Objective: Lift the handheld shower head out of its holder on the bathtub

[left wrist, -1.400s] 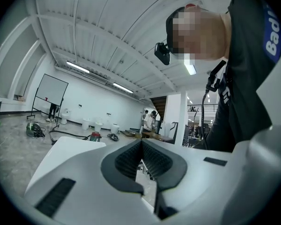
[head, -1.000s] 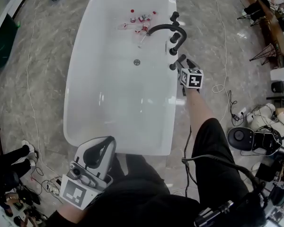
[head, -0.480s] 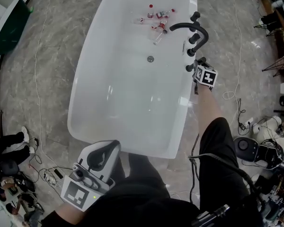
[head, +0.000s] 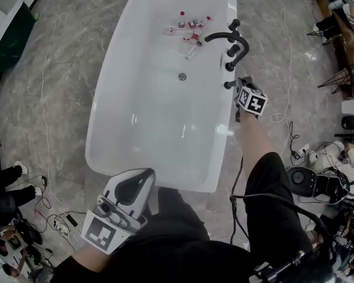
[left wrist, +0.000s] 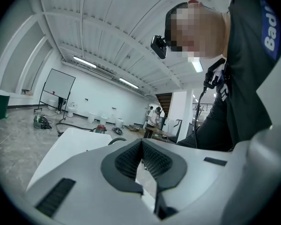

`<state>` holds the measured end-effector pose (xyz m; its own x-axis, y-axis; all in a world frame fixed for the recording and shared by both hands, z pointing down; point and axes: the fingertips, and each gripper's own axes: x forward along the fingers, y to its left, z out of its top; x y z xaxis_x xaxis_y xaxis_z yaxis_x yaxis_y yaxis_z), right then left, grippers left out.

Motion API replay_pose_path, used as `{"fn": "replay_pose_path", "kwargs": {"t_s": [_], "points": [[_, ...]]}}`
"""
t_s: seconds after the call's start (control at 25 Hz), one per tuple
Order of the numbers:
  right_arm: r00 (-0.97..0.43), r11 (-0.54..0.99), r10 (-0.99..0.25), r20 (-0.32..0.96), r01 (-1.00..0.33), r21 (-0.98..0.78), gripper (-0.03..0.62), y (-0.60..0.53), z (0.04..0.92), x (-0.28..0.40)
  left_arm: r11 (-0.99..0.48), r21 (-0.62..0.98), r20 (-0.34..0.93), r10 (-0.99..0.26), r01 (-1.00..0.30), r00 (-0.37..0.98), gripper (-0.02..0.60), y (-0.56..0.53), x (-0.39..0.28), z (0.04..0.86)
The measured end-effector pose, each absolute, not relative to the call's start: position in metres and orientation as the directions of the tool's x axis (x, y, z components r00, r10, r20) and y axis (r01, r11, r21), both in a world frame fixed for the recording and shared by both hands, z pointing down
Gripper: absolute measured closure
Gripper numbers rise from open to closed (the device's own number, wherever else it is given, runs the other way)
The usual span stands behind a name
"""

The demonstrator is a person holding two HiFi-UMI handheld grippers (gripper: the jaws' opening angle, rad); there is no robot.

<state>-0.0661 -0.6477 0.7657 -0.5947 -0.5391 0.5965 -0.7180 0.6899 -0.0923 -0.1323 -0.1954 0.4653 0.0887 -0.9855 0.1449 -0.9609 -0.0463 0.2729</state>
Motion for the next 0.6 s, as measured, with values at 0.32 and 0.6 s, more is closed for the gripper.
{"fn": "replay_pose_path", "kwargs": {"t_s": [0.32, 0.6], "points": [[-0.611, 0.671, -0.570, 0.549, -0.732, -0.118, 0.462, -0.585, 0.687, -0.040, -0.144, 0.274, 0.071, -0.983, -0.951, 0.170, 0.577, -0.176, -0.134, 0.424], [-0.603, 0.681, -0.611, 0.513, -0.731, -0.049, 0.462, -0.509, 0.620, -0.020, -0.240, 0.293, 0.037, -0.964, -0.926, 0.262, 0.577, -0.136, -0.139, 0.402]]}}
